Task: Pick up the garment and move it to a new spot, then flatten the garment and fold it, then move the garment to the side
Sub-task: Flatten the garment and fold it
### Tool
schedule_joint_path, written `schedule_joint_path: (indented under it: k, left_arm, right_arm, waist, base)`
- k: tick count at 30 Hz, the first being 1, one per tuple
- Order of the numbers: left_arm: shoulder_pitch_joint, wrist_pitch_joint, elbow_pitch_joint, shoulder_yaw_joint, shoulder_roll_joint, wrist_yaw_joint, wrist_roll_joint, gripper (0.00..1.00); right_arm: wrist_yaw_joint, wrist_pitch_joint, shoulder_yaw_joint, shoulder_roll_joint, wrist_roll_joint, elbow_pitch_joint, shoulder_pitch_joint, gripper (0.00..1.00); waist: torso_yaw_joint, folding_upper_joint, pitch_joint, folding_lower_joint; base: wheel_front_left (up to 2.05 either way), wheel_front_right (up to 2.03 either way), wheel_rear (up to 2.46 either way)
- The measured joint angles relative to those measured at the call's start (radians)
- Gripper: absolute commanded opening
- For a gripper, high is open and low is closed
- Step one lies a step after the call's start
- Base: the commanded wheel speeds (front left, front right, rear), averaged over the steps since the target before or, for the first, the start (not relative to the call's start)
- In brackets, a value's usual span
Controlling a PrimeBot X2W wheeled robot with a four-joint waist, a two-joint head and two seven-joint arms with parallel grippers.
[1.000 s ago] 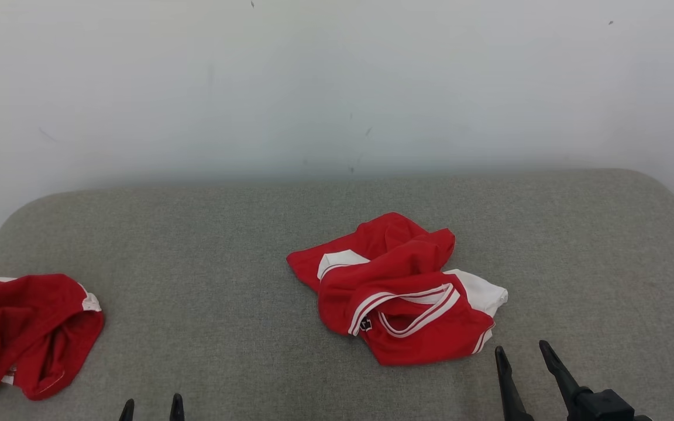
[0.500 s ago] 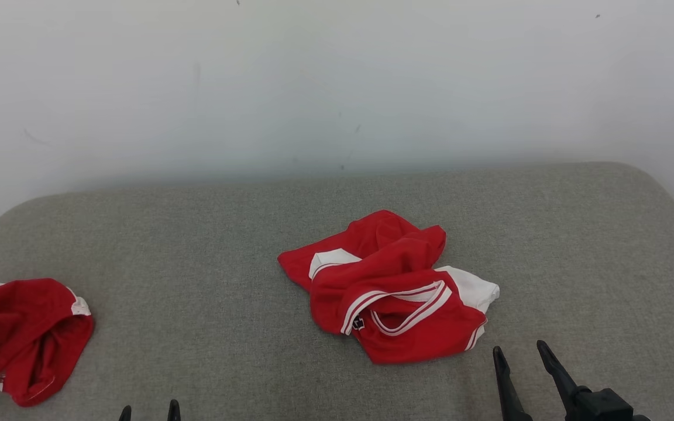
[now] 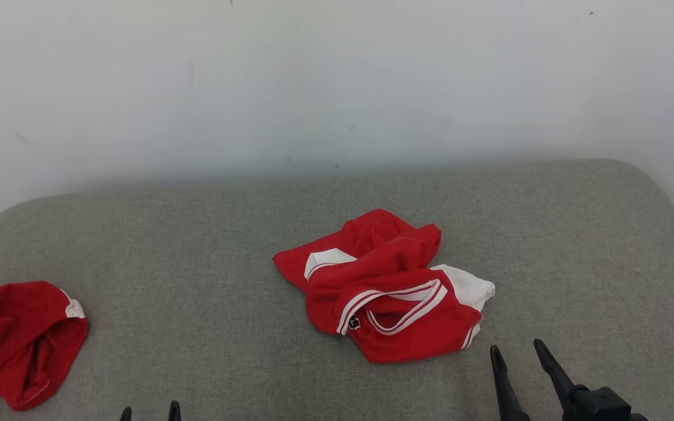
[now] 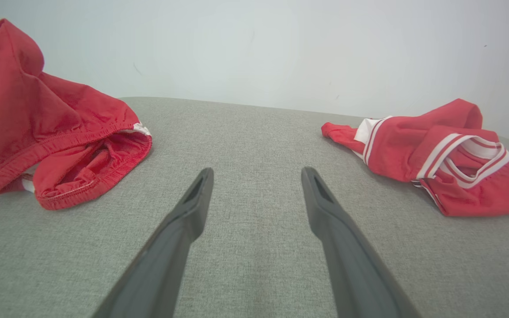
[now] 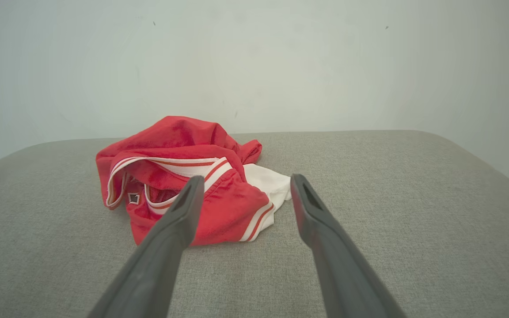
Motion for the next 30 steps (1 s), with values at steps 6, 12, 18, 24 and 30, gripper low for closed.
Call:
schedule_joint_path:
  k: [6, 12, 18, 24, 30]
  left_arm:
    - [0.005, 0.0, 0.0, 0.001, -0.003, 0.0, 0.014, 1.0]
    - [-0.017, 0.0, 0.009, -0.027, -0.005, -0.002, 0.008, 1.0]
    - [-0.132, 0.067, 0.047, -0.084, -0.006, -0.022, -0.031, 1.0]
    - [-0.31, 0.216, 0.112, -0.195, -0.009, -0.04, -0.082, 1.0]
    - [-0.485, 0.416, 0.207, -0.298, -0.009, -0.044, -0.142, 1.0]
  right_arm:
    - [0.0, 0.005, 0.014, 0.0, 0.003, 0.004, -0.012, 1.0]
    - [0.0, 0.007, 0.021, 0.0, 0.002, 0.004, -0.023, 1.0]
    - [0.0, 0.009, 0.03, 0.0, 0.001, 0.0, -0.027, 1.0]
    - [0.0, 0.009, 0.035, 0.0, 0.002, -0.001, -0.031, 1.0]
    - [0.0, 0.007, 0.052, 0.0, 0.012, 0.001, -0.033, 1.0]
  waist:
    - [-0.026, 0.0, 0.002, -0.0001]
    - [-0.081, 0.0, 0.008, 0.0]
    - [-0.157, 0.0, 0.017, 0.0]
    - [-0.242, 0.0, 0.035, 0.0]
    - [-0.318, 0.0, 0.06, 0.0001]
  base:
    - [0.0, 0.0, 0.0]
    - [0.0, 0.0, 0.0]
    - [0.0, 0.0, 0.0]
    - [0.0, 0.0, 0.0]
    - [0.0, 0.0, 0.0]
